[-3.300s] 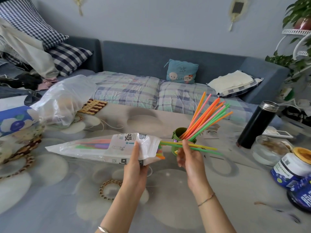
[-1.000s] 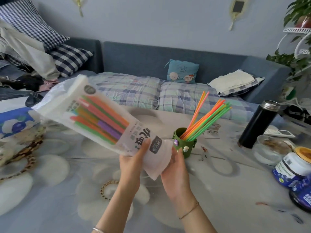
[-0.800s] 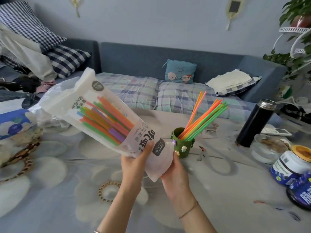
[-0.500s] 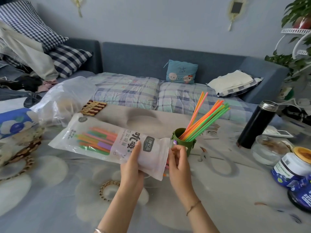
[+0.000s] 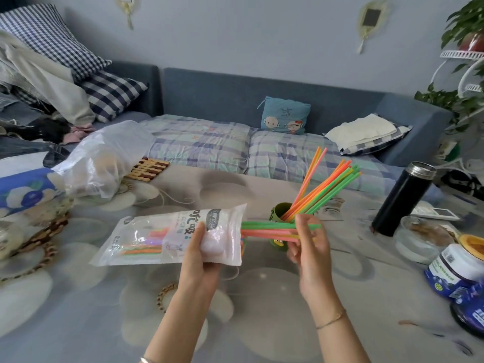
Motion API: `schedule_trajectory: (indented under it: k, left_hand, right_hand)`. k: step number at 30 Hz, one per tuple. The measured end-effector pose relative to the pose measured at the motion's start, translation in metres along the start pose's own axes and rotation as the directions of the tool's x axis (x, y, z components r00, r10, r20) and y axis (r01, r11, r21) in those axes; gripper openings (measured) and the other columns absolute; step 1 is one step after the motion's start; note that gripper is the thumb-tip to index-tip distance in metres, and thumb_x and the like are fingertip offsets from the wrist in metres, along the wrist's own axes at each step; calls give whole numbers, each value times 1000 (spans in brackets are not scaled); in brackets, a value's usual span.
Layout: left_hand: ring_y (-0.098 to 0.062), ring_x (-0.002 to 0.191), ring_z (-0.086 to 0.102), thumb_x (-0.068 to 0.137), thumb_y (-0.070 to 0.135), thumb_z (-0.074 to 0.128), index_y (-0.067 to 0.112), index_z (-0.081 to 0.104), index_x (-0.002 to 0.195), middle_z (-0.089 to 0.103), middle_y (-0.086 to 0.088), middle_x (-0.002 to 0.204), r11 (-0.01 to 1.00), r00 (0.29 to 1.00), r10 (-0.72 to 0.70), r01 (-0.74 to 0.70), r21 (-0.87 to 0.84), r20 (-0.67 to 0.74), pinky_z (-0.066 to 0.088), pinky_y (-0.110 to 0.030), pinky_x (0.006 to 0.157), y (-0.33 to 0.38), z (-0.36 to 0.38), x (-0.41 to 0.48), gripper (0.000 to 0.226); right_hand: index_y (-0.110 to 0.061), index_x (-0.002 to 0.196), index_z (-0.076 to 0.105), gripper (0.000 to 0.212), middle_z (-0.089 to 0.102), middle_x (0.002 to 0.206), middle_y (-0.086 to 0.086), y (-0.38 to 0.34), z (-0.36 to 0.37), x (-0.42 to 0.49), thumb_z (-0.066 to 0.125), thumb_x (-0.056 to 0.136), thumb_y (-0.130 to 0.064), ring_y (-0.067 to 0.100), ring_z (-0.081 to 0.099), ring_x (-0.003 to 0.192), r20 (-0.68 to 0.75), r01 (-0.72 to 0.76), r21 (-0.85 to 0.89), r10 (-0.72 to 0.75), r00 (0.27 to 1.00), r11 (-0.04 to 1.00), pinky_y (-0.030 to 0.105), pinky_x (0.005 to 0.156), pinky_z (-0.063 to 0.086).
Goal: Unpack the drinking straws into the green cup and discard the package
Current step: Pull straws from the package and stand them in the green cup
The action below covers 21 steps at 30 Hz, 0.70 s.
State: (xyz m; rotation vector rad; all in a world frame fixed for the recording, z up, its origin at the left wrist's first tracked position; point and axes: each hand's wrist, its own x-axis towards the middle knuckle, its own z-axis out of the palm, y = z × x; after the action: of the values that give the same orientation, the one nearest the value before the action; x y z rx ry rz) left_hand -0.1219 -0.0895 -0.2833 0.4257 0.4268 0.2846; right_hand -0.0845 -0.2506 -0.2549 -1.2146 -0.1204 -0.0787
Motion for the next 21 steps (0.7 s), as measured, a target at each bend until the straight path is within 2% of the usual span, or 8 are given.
schedule_trajectory:
  k: [1,5,8,10,11,13,16,21]
  left_hand:
    - [-28,85,69,95,26,57,13,58,122,70,-13,106,1000,1000,-11,11,27,6,60,-46,62,-4,1,-2,30]
    - [-25,87,67,89,31,63,14,55,135,68,-12,125,991,999,-36,40,125,-28,42,-54,105,-19,2,-3,50]
    - [-28,92,67,89,30,63,14,55,135,67,-13,126,997,998,-33,37,75,-57,56,-51,85,-18,1,0,49]
    - [-30,90,67,93,27,59,12,59,125,74,-13,107,999,999,-35,35,-2,-26,60,-45,57,-13,-1,2,35]
    - [-29,87,68,94,26,58,12,60,120,75,-12,97,999,1000,-27,26,-21,-15,59,-42,53,-11,-2,3,30]
    - [-30,91,71,94,25,58,12,61,120,76,-12,100,1000,1000,-16,16,-17,6,59,-46,62,-10,-3,4,29]
    - [-34,119,61,90,25,63,15,56,133,67,-14,127,998,1000,-22,21,53,18,46,-59,100,-19,-2,3,45]
    - [-33,121,60,87,21,66,11,55,135,65,-15,130,998,999,-45,46,48,-26,46,-57,102,-31,-1,1,50]
  right_hand:
    - [-20,85,57,21,44,47,-11,5,2,-1,68,79,-36,5,34,38,43,-34,-13,35,998,999,17,36,25]
    - [-17,78,60,11,43,46,-6,19,14,-7,63,87,-23,5,36,38,39,-80,-205,90,995,976,17,38,27]
    - [-10,75,53,18,44,38,-7,13,13,-6,55,92,-16,4,36,32,-72,-23,-140,13,997,990,16,34,26]
    - [-13,72,50,22,47,39,-8,5,8,-2,51,93,-12,1,40,32,-159,23,6,-21,987,1000,13,33,28]
    - [-15,70,50,23,48,40,-10,2,6,-1,51,93,-11,0,42,33,-190,39,58,-27,981,998,12,33,30]
    - [-15,69,50,23,47,40,-11,1,4,-1,54,92,-13,0,42,34,-188,40,72,-26,982,997,11,33,30]
    - [-11,73,57,16,46,44,-7,12,10,-1,59,89,-16,4,36,34,-88,9,-101,-18,996,995,14,34,27]
    - [-5,68,60,24,54,45,0,15,15,5,56,90,-14,11,47,36,-57,43,-185,-54,997,982,22,36,37]
